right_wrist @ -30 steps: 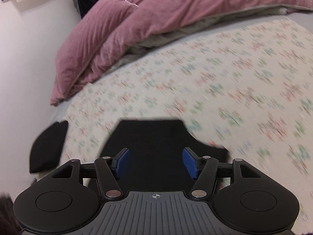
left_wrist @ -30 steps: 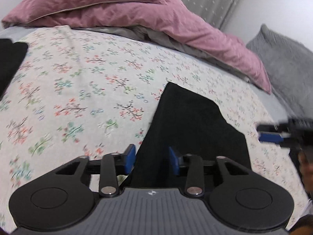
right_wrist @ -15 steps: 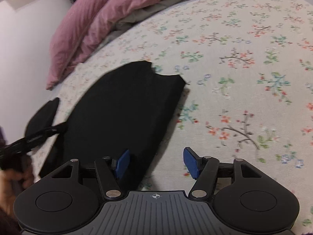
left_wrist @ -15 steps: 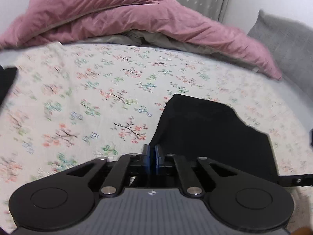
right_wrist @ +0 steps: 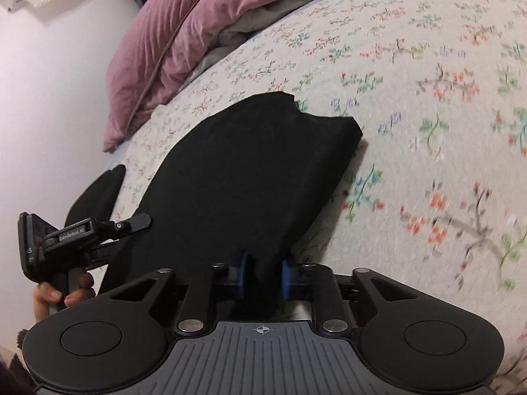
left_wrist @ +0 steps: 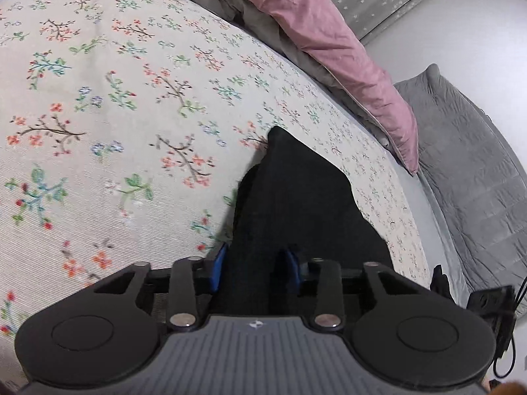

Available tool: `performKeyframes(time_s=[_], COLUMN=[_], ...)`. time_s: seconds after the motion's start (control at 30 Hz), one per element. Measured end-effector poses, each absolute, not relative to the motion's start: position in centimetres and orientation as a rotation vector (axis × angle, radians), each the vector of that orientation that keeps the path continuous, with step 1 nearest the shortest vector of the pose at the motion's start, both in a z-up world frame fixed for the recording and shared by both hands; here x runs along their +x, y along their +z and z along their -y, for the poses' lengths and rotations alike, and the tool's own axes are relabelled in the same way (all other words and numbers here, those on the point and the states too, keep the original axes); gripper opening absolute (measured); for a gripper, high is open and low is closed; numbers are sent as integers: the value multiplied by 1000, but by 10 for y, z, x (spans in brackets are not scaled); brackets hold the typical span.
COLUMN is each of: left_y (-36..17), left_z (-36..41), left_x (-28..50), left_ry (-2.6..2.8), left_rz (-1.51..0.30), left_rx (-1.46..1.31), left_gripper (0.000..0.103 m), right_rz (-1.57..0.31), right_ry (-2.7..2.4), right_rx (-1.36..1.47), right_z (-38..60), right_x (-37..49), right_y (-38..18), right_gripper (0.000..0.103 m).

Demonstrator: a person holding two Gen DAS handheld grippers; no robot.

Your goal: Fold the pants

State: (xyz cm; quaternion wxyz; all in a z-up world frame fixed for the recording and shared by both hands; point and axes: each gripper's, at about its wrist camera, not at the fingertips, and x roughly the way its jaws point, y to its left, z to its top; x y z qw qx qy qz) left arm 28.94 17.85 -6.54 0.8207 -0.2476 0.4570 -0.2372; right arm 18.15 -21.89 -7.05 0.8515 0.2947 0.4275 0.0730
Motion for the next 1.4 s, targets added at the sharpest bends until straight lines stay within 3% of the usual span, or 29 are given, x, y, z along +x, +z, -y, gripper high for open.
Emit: performKeyframes(time_s=[0.1,0.23,0.3,0.37,0.43,0.5,0.6,0.67,0.7,0.83,1.13,1.4], left_y=[-62,-59,-57,-58,-61,-64,-67,-63,-62,-61,-68,-63], left_z=[-160,-128,-118,-115,-113,-110,-111,-108,-107,-102,-82,-75], left_x=[291,290,290,291,294,293,292,288,287,292,325,313], left_ry=[-530,-546,-543,-556,-560,-535,-513,-502,-496,-487,-468,-447], left_rz=[-952,-917,-909,-930,-956,-975,-974,-947,-934,-893,-817,-799], left_rx=[-509,-467,-423,-414,-420,-413,-427,-388,-375,-382,-425,-325], left_gripper=[45,44,52,70,71,71,61,56,54,49,48,57], right_rz=[-869,-782,-771,-779,-805,-842,-922,-957,-965,-940,-784,-778], right_ry=[115,60,-2,-9,22,32,46,83,94,81,8,-9], right_rx=[571,562,584,638,694,704,720,757,757,631,526,500], right_z=[235,274,291,302,308,305,300,295,292,281,293,291], right_x=[192,207,206,200,192,188,182,179,178,186,207,205], right_y=[-59,-46,-46,-49,-53,-56,-66,-75,-77,-71,-76,-75], right_gripper=[15,17,20,30,50,55,55,44,31,21,21,32])
